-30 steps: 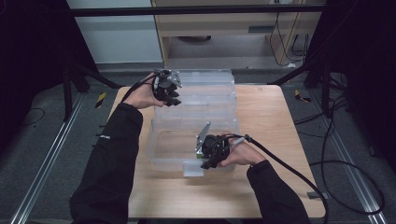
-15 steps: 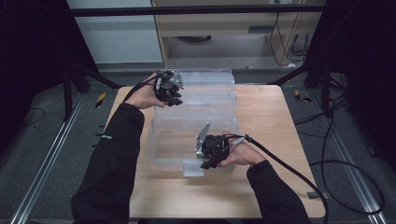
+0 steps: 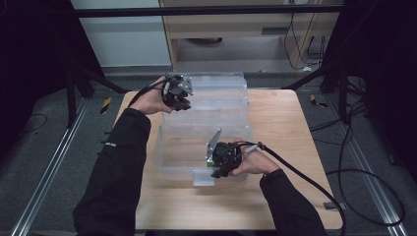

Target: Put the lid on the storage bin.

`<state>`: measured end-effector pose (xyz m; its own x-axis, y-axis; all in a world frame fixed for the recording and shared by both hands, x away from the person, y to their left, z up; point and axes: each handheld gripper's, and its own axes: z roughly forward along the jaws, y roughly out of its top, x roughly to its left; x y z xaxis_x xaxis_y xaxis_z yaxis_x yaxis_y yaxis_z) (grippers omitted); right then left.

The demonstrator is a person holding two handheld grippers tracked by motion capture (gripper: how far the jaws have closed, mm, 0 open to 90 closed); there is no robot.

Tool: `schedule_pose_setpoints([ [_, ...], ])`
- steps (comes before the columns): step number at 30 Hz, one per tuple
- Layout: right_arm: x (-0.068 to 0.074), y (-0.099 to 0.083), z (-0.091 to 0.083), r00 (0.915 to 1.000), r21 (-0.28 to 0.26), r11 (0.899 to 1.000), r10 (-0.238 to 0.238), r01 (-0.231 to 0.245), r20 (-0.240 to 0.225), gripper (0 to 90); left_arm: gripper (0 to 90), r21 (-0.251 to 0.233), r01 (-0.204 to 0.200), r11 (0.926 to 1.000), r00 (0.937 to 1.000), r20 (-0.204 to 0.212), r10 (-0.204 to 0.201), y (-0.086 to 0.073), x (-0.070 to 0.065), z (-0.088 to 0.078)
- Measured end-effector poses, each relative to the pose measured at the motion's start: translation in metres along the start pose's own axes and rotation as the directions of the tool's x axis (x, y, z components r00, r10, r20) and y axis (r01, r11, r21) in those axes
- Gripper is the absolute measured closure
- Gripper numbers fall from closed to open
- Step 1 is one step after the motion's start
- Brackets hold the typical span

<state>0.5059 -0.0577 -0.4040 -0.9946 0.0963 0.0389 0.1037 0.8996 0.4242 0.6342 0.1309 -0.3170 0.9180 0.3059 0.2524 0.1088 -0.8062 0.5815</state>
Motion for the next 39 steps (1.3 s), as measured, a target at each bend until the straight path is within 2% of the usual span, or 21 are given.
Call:
schedule_pose_setpoints([
  [1,0.000,0.000,0.000,1.0000,-0.001,1.000,-0.004,0.004,0.000,69.6,81.1,-0.037,0.047,0.9982,0.9989,-0.001,-0.047,0.000,-0.004,0.003],
  [2,0.000,0.000,0.000,1.0000,0.001,1.000,-0.002,0.002,0.000,69.6,81.7,-0.050,0.063,0.9968,0.9980,-0.001,-0.063,0.001,-0.005,0.004],
  [3,0.000,0.000,0.000,1.0000,-0.001,1.000,-0.004,0.004,0.000,69.6,82.4,0.011,-0.003,0.9999,1.0000,0.008,0.003,0.001,0.000,-0.001],
  [4,0.000,0.000,0.000,1.0000,0.000,1.000,0.001,-0.001,0.003,69.6,83.0,0.019,-0.006,0.9998,0.9998,0.017,0.006,0.002,0.001,-0.002],
  [6,0.000,0.000,0.000,1.0000,0.000,1.000,0.003,-0.003,0.003,69.6,84.0,-0.037,0.067,0.9971,0.9977,0.014,-0.066,0.002,-0.005,0.002],
  [7,0.000,0.000,0.000,1.0000,0.000,1.000,0.003,-0.003,0.004,69.6,84.3,-0.038,0.067,0.9970,0.9976,0.016,-0.067,0.002,-0.005,0.002],
  [10,0.000,0.000,0.000,1.0000,-0.001,1.000,0.003,-0.003,0.004,69.6,85.0,-0.008,0.030,0.9995,0.9994,0.019,-0.030,0.003,-0.003,0.000],
  [13,0.000,0.000,0.000,1.0000,-0.003,1.000,0.000,0.000,0.001,69.7,85.6,-0.006,0.037,0.9993,0.9990,0.024,-0.037,0.004,-0.004,0.000],
  [17,0.000,0.000,0.000,1.0000,0.000,1.000,0.005,-0.005,-0.001,69.6,86.3,0.015,0.015,0.9998,0.9997,0.018,-0.015,0.006,-0.006,-0.001],
  [23,0.002,0.000,0.000,1.0000,0.005,1.000,-0.001,0.001,0.004,69.8,87.0,0.020,0.004,0.9998,0.9997,0.022,-0.005,0.008,-0.009,-0.002],
  [27,0.003,0.000,0.000,0.9999,0.003,1.000,-0.005,0.005,0.010,69.8,87.7,0.019,0.017,0.9997,0.9993,0.033,-0.017,0.008,-0.010,-0.004],
  [32,0.004,-0.001,0.000,0.9999,-0.003,1.000,-0.004,0.004,0.015,69.8,88.2,0.033,-0.007,0.9994,0.9993,0.037,0.006,0.010,-0.012,-0.008],
  [35,0.004,-0.001,0.000,0.9999,-0.004,1.000,0.002,-0.002,0.013,69.8,88.4,0.049,-0.036,0.9981,0.9987,0.039,0.034,0.011,-0.015,-0.012],
  [39,0.005,-0.002,0.000,0.9999,-0.014,1.000,0.004,-0.004,0.017,69.8,88.5,0.041,-0.029,0.9988,0.9987,0.044,0.027,0.010,-0.021,-0.017],
])
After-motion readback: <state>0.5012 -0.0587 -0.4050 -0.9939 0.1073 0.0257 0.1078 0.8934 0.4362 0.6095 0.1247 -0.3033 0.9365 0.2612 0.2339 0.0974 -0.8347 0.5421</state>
